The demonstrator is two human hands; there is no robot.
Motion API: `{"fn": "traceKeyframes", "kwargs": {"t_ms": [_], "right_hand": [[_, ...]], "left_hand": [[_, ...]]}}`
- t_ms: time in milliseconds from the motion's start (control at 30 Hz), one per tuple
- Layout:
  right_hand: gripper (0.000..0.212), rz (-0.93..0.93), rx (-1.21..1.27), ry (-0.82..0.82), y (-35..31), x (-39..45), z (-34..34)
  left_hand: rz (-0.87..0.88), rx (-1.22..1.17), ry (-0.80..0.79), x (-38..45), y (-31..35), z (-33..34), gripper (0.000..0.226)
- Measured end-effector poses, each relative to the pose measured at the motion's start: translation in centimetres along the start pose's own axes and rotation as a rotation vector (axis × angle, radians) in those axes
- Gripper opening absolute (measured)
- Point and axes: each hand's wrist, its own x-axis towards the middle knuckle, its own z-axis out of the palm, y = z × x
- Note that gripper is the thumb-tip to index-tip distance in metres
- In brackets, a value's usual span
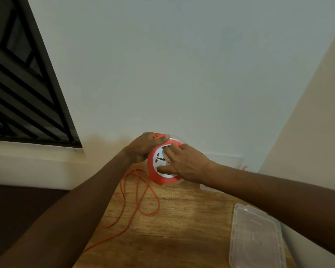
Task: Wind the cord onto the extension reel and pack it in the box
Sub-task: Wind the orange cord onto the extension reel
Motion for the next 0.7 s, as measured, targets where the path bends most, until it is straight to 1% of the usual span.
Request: {"fn": "traceKeyframes", "kwargs": {"t_ms": [33, 100, 167, 233, 267, 333, 400, 433, 500, 533, 567, 600, 633, 700], "right_hand": [[0.062, 0.007, 0.005, -0.027, -0.1, 0.2, 0.0], [0.057, 0.007, -0.023, -0.062, -0.3, 0.6, 0.0], [0.052, 0.005, -0.059, -0.047, -0.5, 0.8, 0.1], [0.055, 0.078, 0.008, -0.006, -0.8, 0.8, 0.4], [0.06, 0.174, 0.096, 0.011, -0.9, 0.8, 0.7], [0.069, 0.476, 0.36, 0.032, -0.9, 1.0, 1.3], [0.07, 0.783, 0.766, 0.039, -1.1, 1.4, 1.8], [0.071, 0.88, 0.977, 0.042, -1.3, 1.7, 2.0], [0.078, 0.97, 1.312, 0.037, -1.6, 2.1, 2.3], [0.083, 0.985, 1.43, 0.025, -1.9, 2.1, 2.4], [0.088, 0.981, 1.485, 0.009, -2.2, 2.0, 2.4], [0.091, 0.961, 1.468, 0.002, -2.6, 1.8, 2.5], [0.09, 0.932, 1.385, 0.01, -2.9, 1.6, 2.7], [0.079, 0.874, 1.125, 0.074, -2.7, 0.9, 3.0]], "left_hand": [[0.001, -0.001, 0.006, 0.0, 0.0, 0.2, 0.036], [0.005, 0.004, 0.031, 0.1, 0.1, 0.6, 0.025], [0.013, 0.026, 0.05, 0.2, 0.2, 0.8, 0.02], [0.023, 0.023, 0.054, 0.2, 0.1, 0.9, 0.02], [0.029, 0.004, 0.067, 0.2, 0.0, 1.0, 0.02], [0.059, -0.055, 0.141, 0.3, -0.4, 1.1, 0.021], [0.097, -0.097, 0.242, 0.5, -0.8, 1.3, 0.023], [0.104, -0.093, 0.274, 0.6, -0.9, 1.3, 0.024], [0.111, -0.059, 0.285, 0.8, -0.8, 1.3, 0.027], [0.11, -0.042, 0.276, 0.8, -0.8, 1.3, 0.03], [0.107, -0.032, 0.262, 0.8, -0.8, 1.3, 0.032], [0.102, -0.032, 0.247, 0.8, -0.8, 1.3, 0.032], [0.094, -0.043, 0.236, 0.7, -0.9, 1.3, 0.03], [0.074, -0.066, 0.23, 0.5, -0.9, 1.3, 0.024]]}}
